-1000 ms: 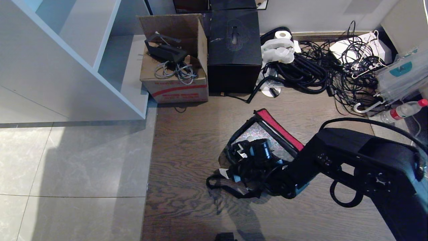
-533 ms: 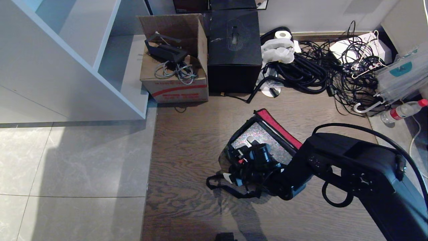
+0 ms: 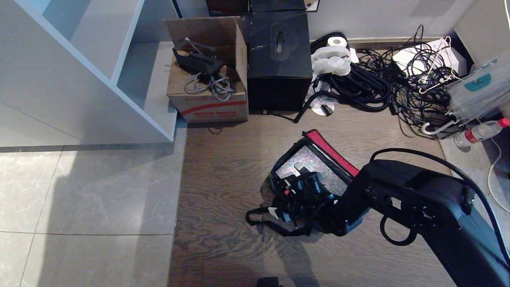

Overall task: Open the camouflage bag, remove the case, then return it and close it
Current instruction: Close the top of the storage box

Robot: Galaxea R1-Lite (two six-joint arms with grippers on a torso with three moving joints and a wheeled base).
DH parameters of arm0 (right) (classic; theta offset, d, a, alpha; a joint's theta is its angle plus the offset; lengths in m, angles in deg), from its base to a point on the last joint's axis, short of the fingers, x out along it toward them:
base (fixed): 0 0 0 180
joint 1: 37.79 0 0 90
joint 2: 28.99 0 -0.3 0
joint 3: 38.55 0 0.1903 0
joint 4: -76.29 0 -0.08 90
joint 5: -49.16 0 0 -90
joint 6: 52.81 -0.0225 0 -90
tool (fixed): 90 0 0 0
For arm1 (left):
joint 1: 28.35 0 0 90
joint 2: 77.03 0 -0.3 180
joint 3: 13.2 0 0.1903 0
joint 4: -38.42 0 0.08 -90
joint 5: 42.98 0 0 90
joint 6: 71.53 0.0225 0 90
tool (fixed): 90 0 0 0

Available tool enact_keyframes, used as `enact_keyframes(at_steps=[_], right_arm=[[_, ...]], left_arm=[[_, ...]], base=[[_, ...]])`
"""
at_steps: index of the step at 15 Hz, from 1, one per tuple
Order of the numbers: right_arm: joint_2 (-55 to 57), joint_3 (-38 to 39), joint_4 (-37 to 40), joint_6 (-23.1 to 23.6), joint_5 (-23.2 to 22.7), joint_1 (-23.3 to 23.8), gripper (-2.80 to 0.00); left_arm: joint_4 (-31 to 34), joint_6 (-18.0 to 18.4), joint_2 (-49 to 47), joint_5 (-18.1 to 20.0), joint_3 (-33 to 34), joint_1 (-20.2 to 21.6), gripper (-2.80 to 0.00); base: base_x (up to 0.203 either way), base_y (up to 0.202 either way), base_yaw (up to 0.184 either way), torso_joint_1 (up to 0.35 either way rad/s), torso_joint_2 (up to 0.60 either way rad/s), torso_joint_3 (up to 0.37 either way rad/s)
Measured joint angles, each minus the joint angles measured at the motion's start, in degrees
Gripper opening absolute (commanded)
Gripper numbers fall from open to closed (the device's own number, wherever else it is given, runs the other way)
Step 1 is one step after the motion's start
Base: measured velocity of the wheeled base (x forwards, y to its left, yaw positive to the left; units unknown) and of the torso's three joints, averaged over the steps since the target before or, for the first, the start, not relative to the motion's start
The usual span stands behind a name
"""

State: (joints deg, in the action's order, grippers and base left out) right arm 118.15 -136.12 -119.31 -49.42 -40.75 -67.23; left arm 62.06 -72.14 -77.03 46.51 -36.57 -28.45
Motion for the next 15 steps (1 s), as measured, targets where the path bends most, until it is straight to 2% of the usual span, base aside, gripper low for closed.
enact_keyframes(at_steps=[9,11,13,14,15], right_arm=[[0.71,-1.93,4.93,-0.49,-0.65,0.04,0.0],[0.73,-1.93,4.57,-3.14,-0.99,0.04,0.0],[0.88,-2.41,5.1,-8.27,-1.25,0.04,0.0],[0.99,-2.75,5.49,-10.68,-1.65,0.04,-2.8],[1.08,-3.11,6.19,-11.3,-1.77,0.01,-2.8]], left_arm=[[-0.02,0.01,0.0,0.0,0.0,0.0,-2.8],[-0.02,0.01,0.0,0.0,0.0,0.0,-2.8],[-0.02,-0.01,0.0,0.0,0.0,0.0,-2.8],[-0.02,0.01,0.0,0.0,0.0,0.0,-2.8],[-0.02,0.01,0.0,0.0,0.0,0.02,-2.8]], base=[[0.0,0.0,0.0,0.0,0.0,0.0],[0.0,0.0,0.0,0.0,0.0,0.0],[0.0,0.0,0.0,0.0,0.0,0.0],[0.0,0.0,0.0,0.0,0.0,0.0],[0.0,0.0,0.0,0.0,0.0,0.0]])
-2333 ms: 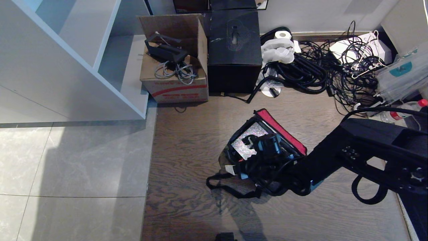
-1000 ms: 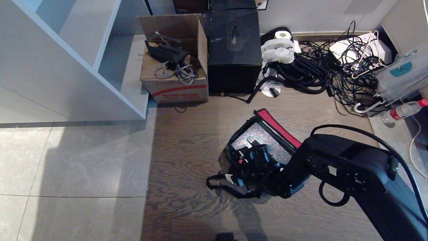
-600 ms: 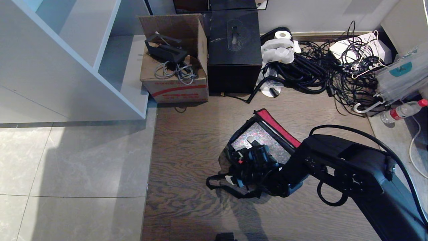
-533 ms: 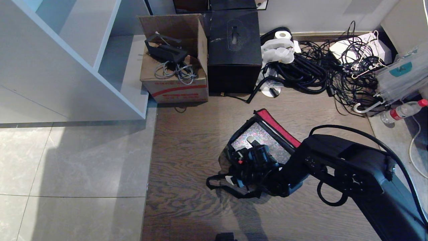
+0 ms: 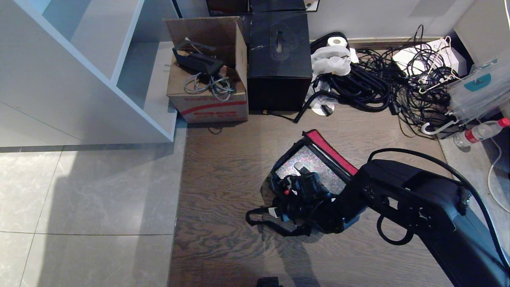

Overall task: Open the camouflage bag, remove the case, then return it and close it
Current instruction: Close the top of the storage box

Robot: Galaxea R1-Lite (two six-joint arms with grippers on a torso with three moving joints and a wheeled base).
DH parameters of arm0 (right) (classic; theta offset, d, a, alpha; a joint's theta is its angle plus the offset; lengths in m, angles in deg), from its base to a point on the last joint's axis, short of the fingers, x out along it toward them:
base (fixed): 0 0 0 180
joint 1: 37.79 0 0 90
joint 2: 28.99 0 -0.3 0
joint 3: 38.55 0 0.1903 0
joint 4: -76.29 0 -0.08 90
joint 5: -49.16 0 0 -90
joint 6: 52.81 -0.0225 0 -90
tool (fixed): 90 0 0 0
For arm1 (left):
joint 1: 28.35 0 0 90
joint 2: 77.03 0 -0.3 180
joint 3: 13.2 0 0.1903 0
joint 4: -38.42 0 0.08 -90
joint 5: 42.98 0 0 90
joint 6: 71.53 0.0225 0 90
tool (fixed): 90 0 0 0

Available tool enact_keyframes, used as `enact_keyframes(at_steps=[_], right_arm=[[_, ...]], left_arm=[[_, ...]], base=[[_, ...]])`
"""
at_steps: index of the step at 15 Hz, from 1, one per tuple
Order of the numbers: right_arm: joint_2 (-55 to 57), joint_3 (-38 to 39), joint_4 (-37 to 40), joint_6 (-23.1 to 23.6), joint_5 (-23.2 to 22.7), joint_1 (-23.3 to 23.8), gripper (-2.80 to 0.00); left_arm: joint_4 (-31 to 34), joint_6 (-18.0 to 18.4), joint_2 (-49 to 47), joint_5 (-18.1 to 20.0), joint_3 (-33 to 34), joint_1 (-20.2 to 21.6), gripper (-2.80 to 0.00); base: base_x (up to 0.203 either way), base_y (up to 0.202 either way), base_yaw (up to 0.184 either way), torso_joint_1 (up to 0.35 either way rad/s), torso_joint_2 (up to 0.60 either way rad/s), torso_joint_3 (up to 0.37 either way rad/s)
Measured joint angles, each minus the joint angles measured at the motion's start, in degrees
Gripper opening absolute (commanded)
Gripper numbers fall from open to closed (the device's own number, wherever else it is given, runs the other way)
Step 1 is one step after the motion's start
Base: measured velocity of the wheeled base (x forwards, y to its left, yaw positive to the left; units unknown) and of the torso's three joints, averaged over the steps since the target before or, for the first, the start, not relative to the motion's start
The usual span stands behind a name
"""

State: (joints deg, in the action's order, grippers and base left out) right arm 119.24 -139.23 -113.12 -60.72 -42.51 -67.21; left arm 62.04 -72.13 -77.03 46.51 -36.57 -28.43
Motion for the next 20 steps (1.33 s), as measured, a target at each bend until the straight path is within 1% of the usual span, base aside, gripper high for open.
enact_keyframes(at_steps=[7,10,13,20], right_arm=[[0.06,-0.27,-0.27,0.61,0.02,-0.67,-2.8],[-0.01,0.18,-0.98,2.69,0.3,-0.8,-2.8],[-1.25,1.52,-0.53,2.79,0.27,-0.8,-2.8],[-14.52,10.78,-0.26,2.82,-0.48,-0.59,-2.8]], left_arm=[[-0.01,-0.02,0.0,0.02,0.0,-0.02,-2.8],[0.02,0.0,0.0,0.0,0.0,0.0,-2.8],[0.01,0.0,0.0,0.02,0.0,-0.04,-2.8],[-0.04,0.0,0.0,0.0,-0.02,0.05,-2.8]], base=[[0.0,0.0,0.0,0.0,0.0,0.0],[0.0,0.0,0.0,0.0,0.0,0.0],[0.0,0.0,0.0,0.0,0.0,0.0],[0.0,0.0,0.0,0.0,0.0,0.0]])
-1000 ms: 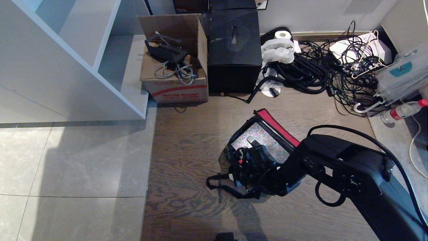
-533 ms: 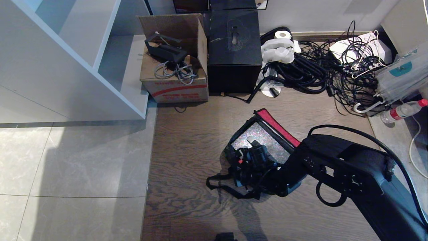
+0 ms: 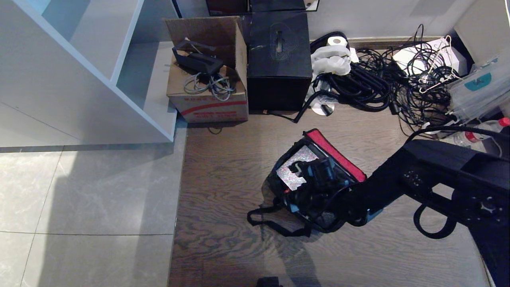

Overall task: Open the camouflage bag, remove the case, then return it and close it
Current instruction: Close the top of the storage box

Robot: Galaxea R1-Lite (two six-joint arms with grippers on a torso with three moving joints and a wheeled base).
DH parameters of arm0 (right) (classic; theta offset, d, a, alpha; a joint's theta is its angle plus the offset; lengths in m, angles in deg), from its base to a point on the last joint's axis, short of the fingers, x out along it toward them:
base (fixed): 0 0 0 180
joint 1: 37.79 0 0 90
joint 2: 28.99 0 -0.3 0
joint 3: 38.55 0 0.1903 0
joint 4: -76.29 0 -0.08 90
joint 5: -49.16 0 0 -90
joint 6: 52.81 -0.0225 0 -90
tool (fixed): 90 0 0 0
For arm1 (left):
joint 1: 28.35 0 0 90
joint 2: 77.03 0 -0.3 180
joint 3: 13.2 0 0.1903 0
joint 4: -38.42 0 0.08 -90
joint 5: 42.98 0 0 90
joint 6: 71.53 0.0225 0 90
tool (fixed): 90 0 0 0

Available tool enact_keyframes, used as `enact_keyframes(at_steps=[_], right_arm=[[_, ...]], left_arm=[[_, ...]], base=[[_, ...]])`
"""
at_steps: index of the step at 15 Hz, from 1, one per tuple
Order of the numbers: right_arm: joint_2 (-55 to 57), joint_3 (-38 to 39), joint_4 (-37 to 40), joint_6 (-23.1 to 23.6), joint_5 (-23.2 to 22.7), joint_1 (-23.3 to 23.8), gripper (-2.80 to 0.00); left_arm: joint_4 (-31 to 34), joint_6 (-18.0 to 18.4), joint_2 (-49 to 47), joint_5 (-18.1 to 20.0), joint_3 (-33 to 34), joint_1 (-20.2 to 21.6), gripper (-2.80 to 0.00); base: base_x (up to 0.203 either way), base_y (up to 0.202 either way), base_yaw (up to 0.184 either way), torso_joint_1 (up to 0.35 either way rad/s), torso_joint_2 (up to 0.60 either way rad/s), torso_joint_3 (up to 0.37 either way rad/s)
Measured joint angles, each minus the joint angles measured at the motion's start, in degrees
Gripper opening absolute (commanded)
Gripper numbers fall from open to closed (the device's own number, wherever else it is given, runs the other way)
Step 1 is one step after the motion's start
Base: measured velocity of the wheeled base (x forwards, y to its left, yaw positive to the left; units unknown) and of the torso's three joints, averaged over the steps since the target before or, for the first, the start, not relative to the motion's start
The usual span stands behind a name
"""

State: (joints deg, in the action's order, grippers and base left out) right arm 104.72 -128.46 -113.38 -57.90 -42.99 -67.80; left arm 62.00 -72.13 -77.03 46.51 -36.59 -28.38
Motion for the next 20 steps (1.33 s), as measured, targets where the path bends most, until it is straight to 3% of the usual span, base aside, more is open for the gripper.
enact_keyframes(at_steps=[6,10,15,18,20], right_arm=[[-4.39,3.6,-0.91,1.19,-1.96,0.83,-2.8],[-8.42,5.94,-1.02,-0.46,-4.32,9.72,-2.8],[-15.59,13.24,2.64,-12.22,-8.36,24.46,-2.8],[-17.36,15.49,8.88,-13.48,-10.51,31.5,-2.8],[-16.46,14.73,11.07,-13.64,-11.95,33.42,-2.8]], left_arm=[[0.06,0.01,0.0,0.03,0.02,-0.11,-2.8],[0.06,0.0,0.0,0.0,0.02,-0.08,-2.8],[0.06,0.02,0.0,0.02,0.02,-0.09,-2.8],[0.04,0.0,0.0,0.02,0.02,-0.09,-2.8],[0.06,0.0,0.0,0.02,0.02,-0.07,-2.8]], base=[[0.0,0.0,0.0,0.0,0.0,0.0],[0.0,0.0,0.0,0.0,0.0,0.0],[0.0,0.0,0.0,0.0,0.0,0.0],[0.0,0.0,0.0,0.0,0.0,0.0],[0.0,0.0,0.0,0.0,0.0,0.0]])
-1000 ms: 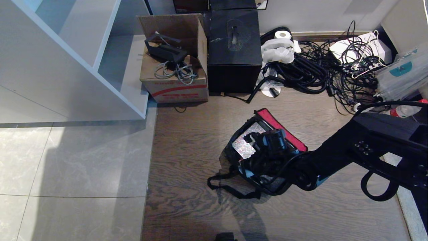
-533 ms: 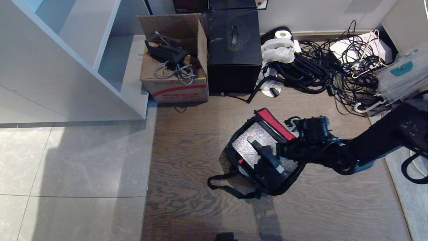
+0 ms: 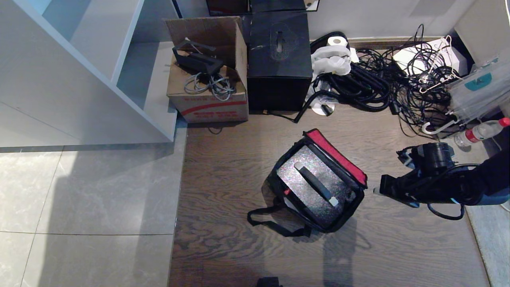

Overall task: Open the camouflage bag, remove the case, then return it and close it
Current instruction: Close the top of the storage box

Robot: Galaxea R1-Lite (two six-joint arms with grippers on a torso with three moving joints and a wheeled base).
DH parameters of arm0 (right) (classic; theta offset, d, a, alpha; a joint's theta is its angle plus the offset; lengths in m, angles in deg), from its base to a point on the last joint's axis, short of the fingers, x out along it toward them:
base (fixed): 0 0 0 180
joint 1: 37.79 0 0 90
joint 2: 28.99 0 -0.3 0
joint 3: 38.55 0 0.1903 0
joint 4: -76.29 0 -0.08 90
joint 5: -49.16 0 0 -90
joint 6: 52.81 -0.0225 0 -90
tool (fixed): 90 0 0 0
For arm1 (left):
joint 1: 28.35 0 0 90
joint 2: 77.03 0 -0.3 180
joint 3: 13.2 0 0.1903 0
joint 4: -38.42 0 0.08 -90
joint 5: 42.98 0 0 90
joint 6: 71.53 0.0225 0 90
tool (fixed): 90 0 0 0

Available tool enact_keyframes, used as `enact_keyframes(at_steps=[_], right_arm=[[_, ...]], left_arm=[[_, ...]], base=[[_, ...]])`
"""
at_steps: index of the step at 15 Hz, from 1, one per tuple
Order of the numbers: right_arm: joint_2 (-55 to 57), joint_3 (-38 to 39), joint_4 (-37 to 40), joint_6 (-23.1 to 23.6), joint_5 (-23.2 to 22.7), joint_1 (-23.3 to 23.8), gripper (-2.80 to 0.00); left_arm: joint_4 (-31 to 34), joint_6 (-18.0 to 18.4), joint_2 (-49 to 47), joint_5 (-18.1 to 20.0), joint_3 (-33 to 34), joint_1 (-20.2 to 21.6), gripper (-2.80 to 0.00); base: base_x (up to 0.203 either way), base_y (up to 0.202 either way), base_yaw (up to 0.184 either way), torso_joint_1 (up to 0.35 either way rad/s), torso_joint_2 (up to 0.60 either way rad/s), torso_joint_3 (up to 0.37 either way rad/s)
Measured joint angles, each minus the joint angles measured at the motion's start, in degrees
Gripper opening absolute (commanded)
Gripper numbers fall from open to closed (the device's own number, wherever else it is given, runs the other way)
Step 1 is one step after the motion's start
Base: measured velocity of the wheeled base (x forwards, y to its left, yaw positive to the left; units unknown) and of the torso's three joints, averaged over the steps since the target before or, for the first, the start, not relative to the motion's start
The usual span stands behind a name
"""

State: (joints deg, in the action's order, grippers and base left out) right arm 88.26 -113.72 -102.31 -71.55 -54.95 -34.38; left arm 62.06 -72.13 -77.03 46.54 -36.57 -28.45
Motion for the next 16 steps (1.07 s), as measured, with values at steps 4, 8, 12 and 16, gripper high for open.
enact_keyframes(at_steps=[4,8,12,16], right_arm=[[3.77,-4.3,-0.09,-0.97,0.48,0.74,0.0],[8.81,-8.85,-5.24,-3.63,0.83,1.19,0.0],[13.21,-14.31,-7.98,-18.47,0.88,2.6,0.0],[18.81,-20.49,-7.26,-31.8,0.4,3.24,0.0]], left_arm=[[0.0,0.03,0.0,-0.02,0.0,0.02,-2.8],[0.0,0.0,0.0,-0.02,0.0,-0.01,-2.8],[0.0,0.0,0.0,-0.02,0.0,0.0,-2.8],[0.02,0.02,0.0,-0.02,0.0,0.0,-2.8]], base=[[0.0,0.0,0.0,0.0,0.0,0.0],[0.0,0.0,0.0,0.0,0.0,0.0],[0.0,0.0,0.0,0.0,0.0,0.0],[0.0,0.0,0.0,0.0,0.0,0.0]])
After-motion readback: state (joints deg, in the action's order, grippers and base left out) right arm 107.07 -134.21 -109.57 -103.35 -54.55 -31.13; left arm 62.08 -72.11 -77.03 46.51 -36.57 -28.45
